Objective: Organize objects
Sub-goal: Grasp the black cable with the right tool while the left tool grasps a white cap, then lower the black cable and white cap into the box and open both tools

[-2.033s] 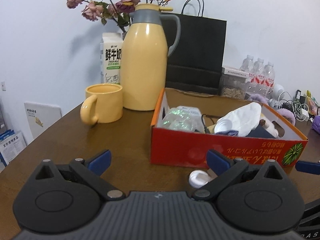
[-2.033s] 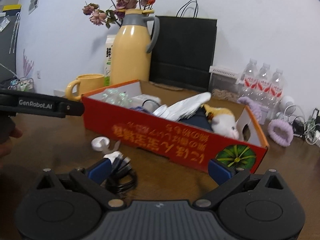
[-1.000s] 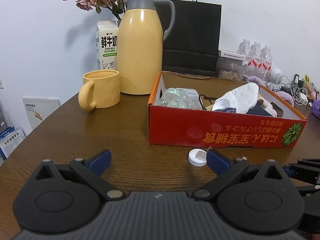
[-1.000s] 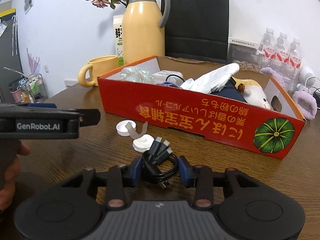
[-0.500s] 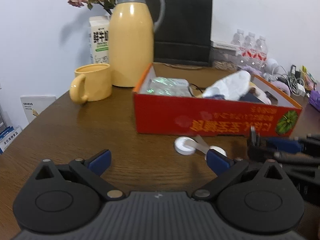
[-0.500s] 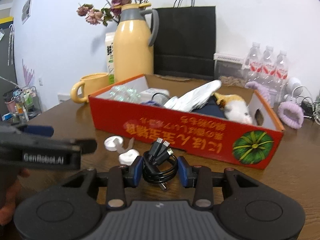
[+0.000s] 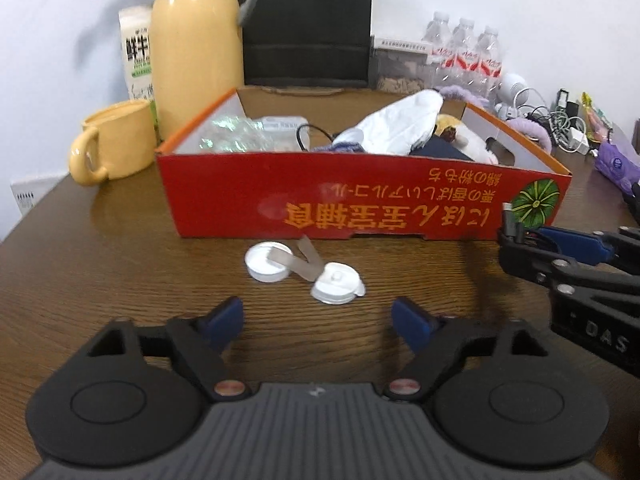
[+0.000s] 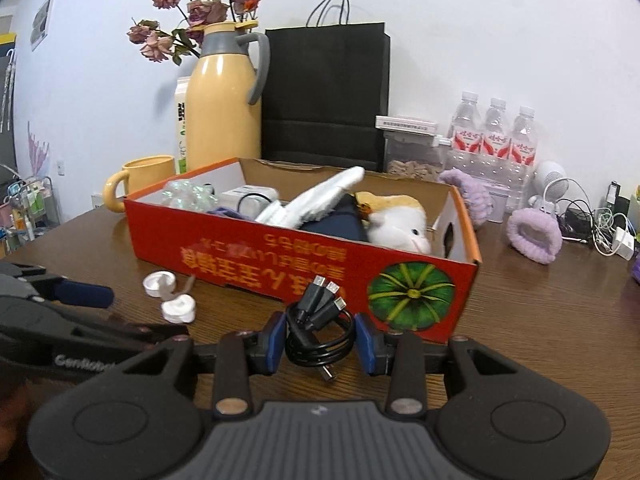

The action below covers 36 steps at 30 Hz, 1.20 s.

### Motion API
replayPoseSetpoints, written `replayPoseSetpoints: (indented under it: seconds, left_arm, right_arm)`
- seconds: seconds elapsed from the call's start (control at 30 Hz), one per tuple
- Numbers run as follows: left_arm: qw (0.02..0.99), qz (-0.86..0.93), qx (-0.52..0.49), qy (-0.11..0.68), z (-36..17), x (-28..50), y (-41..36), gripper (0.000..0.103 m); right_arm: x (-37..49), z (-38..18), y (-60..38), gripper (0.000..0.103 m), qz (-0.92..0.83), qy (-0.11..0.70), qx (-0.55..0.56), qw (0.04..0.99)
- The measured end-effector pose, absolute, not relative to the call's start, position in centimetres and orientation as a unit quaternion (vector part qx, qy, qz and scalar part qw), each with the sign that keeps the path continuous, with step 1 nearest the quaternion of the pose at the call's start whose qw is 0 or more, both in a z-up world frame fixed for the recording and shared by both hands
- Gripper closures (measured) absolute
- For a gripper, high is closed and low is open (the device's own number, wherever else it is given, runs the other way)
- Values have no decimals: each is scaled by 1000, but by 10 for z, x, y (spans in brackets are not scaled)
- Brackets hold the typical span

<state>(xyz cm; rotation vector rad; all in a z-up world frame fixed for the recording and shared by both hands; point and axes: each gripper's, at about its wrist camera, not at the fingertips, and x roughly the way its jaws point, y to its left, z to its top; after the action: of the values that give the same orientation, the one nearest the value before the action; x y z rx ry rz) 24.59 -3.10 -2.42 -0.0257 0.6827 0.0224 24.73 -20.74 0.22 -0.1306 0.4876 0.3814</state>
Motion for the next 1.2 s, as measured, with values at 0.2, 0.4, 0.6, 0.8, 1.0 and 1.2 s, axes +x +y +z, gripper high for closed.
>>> replayPoseSetpoints:
  seconds: [0.2,0.4,0.6,0.8,1.0,1.2]
  left_arm:
    - [943,41,-19,330,-24,259,-41,44]
    - [946,23,-17,324,-22,251,-50,75]
    - [950,15,-29,311,-19,237,-48,75]
    - [956,15,-38,291,-14,221,-45,75]
    - [967,7,-45,252,7,214,-43,75]
    - [972,3,-56,226,36,238,-35,75]
  right_arm:
    - [247,3,-219,67,192,235,-61,951]
    - [238,7,-216,67,201,216,-67,953]
    - [233,10,-217,67,202,204,-68,956]
    - [230,12,-217,67,202,195,-69,957]
    - [228,20,-217,67,205,176,-64,961]
    - [242,42,-207,67,206,153,-63,965]
